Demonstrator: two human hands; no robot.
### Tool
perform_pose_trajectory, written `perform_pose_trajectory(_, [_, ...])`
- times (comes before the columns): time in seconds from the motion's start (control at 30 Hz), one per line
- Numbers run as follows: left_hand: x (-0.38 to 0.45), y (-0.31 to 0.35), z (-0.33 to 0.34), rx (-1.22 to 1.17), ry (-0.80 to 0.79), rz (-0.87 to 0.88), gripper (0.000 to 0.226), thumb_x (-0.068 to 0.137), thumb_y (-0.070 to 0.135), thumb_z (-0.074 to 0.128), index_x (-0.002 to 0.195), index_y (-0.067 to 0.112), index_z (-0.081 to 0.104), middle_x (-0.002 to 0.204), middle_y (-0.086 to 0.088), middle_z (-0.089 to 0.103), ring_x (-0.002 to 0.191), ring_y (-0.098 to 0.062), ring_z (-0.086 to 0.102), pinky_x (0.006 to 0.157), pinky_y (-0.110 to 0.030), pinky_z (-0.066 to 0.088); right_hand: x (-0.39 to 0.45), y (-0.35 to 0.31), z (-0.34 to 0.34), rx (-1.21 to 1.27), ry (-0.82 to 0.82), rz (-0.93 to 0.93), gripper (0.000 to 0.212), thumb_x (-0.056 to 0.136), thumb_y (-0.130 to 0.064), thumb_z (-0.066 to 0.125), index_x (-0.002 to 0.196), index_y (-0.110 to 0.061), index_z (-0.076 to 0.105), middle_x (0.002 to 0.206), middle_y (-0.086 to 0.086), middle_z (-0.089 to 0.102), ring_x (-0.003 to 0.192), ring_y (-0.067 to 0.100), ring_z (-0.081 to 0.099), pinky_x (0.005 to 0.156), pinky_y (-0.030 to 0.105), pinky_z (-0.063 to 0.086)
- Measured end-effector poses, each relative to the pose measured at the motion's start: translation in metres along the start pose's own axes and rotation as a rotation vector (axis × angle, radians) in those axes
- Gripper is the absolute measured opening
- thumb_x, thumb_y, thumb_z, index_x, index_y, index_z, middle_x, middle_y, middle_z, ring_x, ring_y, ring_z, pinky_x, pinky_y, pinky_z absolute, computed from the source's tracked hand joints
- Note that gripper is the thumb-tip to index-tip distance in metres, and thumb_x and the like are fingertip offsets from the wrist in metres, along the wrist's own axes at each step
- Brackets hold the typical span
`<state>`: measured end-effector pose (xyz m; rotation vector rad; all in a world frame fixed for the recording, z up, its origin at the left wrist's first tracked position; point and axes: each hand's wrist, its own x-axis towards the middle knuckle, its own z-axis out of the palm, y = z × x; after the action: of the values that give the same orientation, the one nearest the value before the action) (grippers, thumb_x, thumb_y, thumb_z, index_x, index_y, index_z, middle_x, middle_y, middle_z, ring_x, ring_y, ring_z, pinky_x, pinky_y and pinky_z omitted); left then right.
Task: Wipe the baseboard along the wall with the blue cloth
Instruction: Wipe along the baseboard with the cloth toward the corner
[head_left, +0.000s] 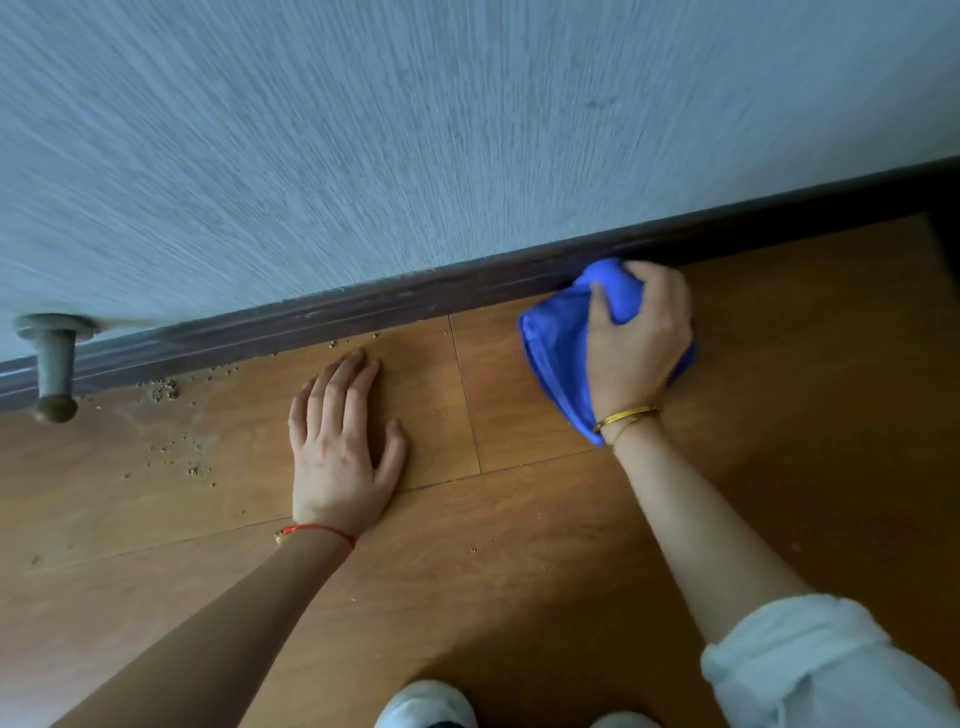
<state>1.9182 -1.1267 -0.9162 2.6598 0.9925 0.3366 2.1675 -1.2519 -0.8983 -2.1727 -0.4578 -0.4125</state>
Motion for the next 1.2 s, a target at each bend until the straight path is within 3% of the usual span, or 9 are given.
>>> perform_pose_trajectory(0.17, [-0.001,0.0,-0.001,0.015,-0.024,0.0,0.061,0.095,0.039,0.045,0.149,0.008,0.046,0.156,-0.011,0.044,0.145,-0.031,0.037,0.124,-0.047,0.018,-0.005,0.001,-0.001,0.025,-0.166,-0.221,0.015,0.079,0.0,0.074,0.092,0.0,0.066,0.088,0.012,0.063,0.085,0.027,0.058,0.077,0.027,0.046])
perform_pose_trajectory(0.27, [0.003,0.007,-0.003,0.036,-0.02,0.027,0.061,0.095,0.039,0.046,0.147,0.008,0.048,0.154,-0.012,0.046,0.142,-0.032,0.04,0.123,-0.047,0.02,0.015,0.025,-0.013,0.014,-0.098,-0.091,0.016,0.081,-0.006,0.074,0.095,-0.002,0.066,0.092,0.011,0.065,0.088,0.028,0.06,0.079,0.034,0.049])
perform_pose_trajectory(0.47, [0.031,0.052,0.008,0.007,-0.022,0.187,0.056,0.095,0.033,0.051,0.145,0.009,0.051,0.151,-0.011,0.049,0.14,-0.03,0.044,0.122,-0.052,0.026,0.035,0.043,-0.024,-0.036,0.024,0.072,0.018,0.083,-0.01,0.07,0.099,-0.001,0.066,0.096,0.014,0.065,0.093,0.029,0.059,0.084,0.03,0.044])
perform_pose_trajectory(0.63, [0.043,0.074,0.028,0.001,-0.036,0.222,0.057,0.094,0.032,0.05,0.146,0.008,0.05,0.153,-0.011,0.049,0.141,-0.031,0.045,0.122,-0.051,0.026,0.014,0.023,-0.015,0.023,-0.217,-0.226,0.015,0.078,0.001,0.072,0.091,-0.002,0.067,0.087,0.011,0.064,0.083,0.029,0.057,0.076,0.03,0.045])
perform_pose_trajectory(0.7, [0.041,0.074,0.031,0.015,-0.05,0.238,0.058,0.095,0.034,0.049,0.147,0.008,0.049,0.154,-0.012,0.047,0.142,-0.032,0.044,0.123,-0.052,0.025,0.029,0.038,-0.024,-0.001,-0.165,-0.156,0.016,0.078,-0.001,0.074,0.092,-0.003,0.067,0.087,0.011,0.066,0.083,0.03,0.06,0.077,0.027,0.043])
perform_pose_trajectory(0.83, [0.04,0.072,0.03,0.023,-0.067,0.246,0.058,0.097,0.036,0.048,0.149,0.008,0.047,0.156,-0.011,0.044,0.146,-0.03,0.039,0.123,-0.054,0.023,0.065,0.069,-0.043,-0.059,0.075,0.155,0.019,0.079,-0.012,0.071,0.096,-0.003,0.067,0.096,0.012,0.067,0.093,0.031,0.061,0.082,0.02,0.038])
perform_pose_trajectory(0.97, [0.04,0.074,0.031,0.008,-0.069,0.226,0.059,0.096,0.036,0.049,0.148,0.009,0.048,0.156,-0.011,0.045,0.146,-0.03,0.039,0.124,-0.053,0.021,0.049,0.052,-0.031,-0.045,0.03,0.085,0.017,0.078,-0.008,0.071,0.093,-0.003,0.066,0.092,0.013,0.065,0.091,0.03,0.059,0.083,0.028,0.042])
perform_pose_trajectory(1.1, [0.04,0.071,0.031,0.006,-0.071,0.223,0.059,0.096,0.036,0.049,0.148,0.009,0.048,0.155,-0.011,0.045,0.145,-0.03,0.04,0.124,-0.052,0.02,0.029,0.039,-0.026,0.0,-0.146,-0.089,0.019,0.076,-0.001,0.077,0.091,-0.003,0.066,0.088,0.01,0.065,0.087,0.026,0.059,0.078,0.02,0.04])
perform_pose_trajectory(1.2, [0.04,0.073,0.031,0.011,-0.065,0.22,0.059,0.096,0.036,0.049,0.148,0.009,0.048,0.155,-0.011,0.045,0.144,-0.029,0.039,0.125,-0.049,0.018,0.046,0.051,-0.036,-0.006,-0.018,-0.005,0.018,0.077,-0.006,0.076,0.093,-0.004,0.068,0.09,0.009,0.067,0.087,0.029,0.062,0.08,0.022,0.041])
